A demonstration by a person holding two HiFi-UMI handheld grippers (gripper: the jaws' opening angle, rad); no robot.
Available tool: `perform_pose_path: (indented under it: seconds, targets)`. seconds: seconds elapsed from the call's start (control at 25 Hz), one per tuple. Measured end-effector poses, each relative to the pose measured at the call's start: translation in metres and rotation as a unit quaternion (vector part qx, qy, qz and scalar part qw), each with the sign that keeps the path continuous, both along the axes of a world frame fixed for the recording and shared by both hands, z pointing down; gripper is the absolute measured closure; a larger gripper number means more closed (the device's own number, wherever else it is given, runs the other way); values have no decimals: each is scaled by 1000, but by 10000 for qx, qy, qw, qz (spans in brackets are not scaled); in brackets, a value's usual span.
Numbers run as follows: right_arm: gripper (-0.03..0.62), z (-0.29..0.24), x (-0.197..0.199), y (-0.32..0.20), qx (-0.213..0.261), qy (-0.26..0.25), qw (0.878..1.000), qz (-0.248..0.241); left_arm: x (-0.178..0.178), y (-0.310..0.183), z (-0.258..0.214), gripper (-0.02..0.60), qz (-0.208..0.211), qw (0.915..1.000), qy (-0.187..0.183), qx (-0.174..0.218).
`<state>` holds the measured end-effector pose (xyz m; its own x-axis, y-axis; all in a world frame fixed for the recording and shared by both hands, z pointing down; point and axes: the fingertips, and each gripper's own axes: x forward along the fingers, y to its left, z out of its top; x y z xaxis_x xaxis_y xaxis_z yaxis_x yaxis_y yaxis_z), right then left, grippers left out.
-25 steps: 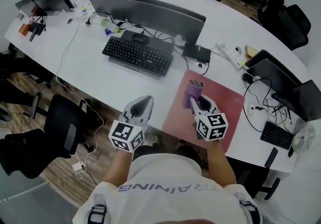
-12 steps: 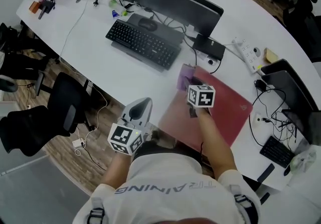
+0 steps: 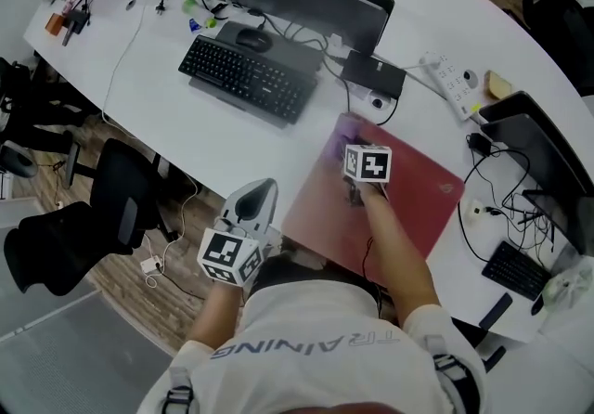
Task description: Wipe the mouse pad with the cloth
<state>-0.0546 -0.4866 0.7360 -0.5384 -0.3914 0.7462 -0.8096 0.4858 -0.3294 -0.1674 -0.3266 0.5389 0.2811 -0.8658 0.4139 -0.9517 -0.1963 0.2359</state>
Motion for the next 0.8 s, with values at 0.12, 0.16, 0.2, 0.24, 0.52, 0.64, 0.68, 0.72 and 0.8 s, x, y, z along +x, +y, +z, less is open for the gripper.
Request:
perform_pose_path:
  seconds: [0.12,0.16,0.2,0.24,0.52,0.64,0.68,0.72,0.8]
  targets:
    - [497,1,29,1,-42,122,9998,156,17,-7,-2,546,207,9996,-160,78]
    - [497,1,41,1,-60,135,9996,248,24,-10,-3,546,298,9994,-163,93]
    - [497,1,52,2,-74,152,9993,342,31,-13,-4,546,381,9991,-146,104]
    - [497,2,63,2,-84,177,9989,422,38,-16,-4,546,452,9988,-128,114]
    - [497,4,136,13,-86,334,9955,888,86,-27,-3,546,936,9955,-4,126]
    - [497,5,171,15,-130,343,9920,1206,109,-31,-5,546,1162,9931,48,154]
    - [497,6,182,17,-150,356,9907,1305,116,-31,-6,546,1237,9922,58,158]
    - [497,6,193,19,-166,378,9894,1390,122,-31,-6,546,1308,9913,65,157]
    - [497,6,214,23,-178,435,9873,1520,132,-32,-7,546,1419,9897,75,153]
